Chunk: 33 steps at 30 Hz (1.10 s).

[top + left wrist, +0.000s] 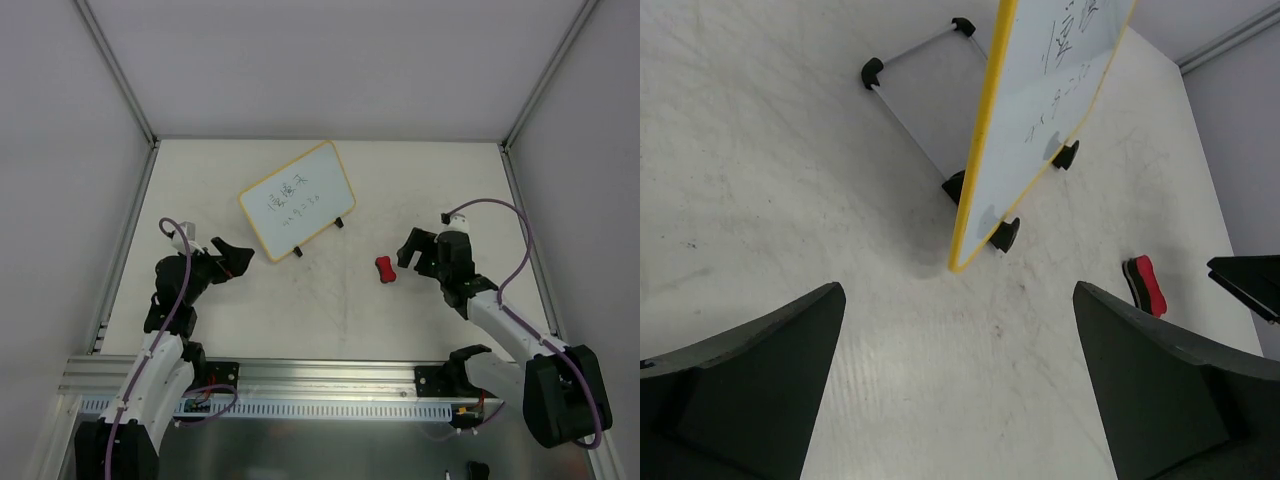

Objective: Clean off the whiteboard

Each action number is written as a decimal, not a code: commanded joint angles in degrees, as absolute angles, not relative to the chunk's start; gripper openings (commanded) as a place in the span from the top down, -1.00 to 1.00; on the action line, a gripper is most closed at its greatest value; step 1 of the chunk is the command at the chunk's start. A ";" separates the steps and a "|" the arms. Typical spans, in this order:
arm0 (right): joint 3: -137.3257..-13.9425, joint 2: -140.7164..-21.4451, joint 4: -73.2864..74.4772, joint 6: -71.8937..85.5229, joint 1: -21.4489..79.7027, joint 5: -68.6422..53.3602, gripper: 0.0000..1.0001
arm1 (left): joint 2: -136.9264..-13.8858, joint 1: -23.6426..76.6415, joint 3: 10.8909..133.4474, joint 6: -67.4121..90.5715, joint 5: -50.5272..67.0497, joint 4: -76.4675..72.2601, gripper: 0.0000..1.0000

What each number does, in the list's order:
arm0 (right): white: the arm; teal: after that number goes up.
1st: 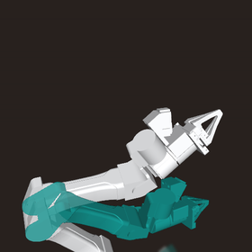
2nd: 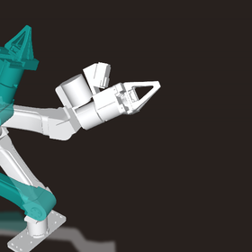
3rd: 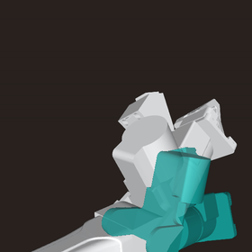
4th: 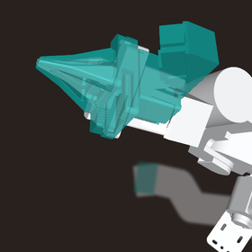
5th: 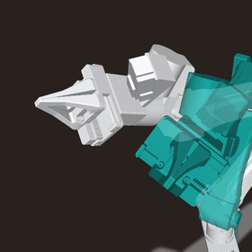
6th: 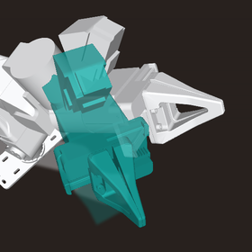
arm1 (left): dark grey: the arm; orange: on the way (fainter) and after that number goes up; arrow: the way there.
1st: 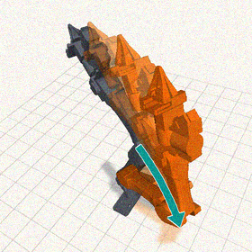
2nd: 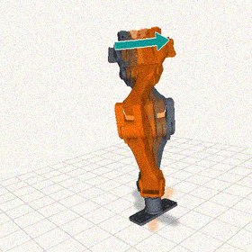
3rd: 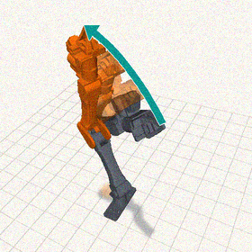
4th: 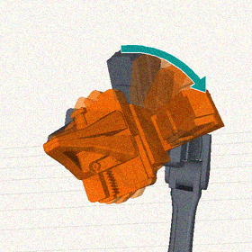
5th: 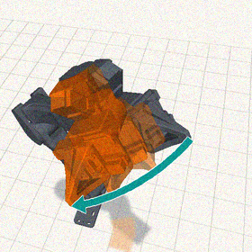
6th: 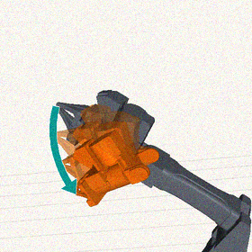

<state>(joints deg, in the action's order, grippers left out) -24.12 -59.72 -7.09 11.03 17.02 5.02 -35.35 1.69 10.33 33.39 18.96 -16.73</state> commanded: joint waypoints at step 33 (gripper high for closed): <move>-44.47 -82.09 10.54 -0.69 30.84 7.29 -0.39 | -37.71 2.64 13.01 32.08 18.55 -16.61 -0.98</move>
<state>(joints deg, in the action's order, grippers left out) -41.30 -80.60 8.40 0.93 29.71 7.42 -37.76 1.96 10.79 33.41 18.98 -16.67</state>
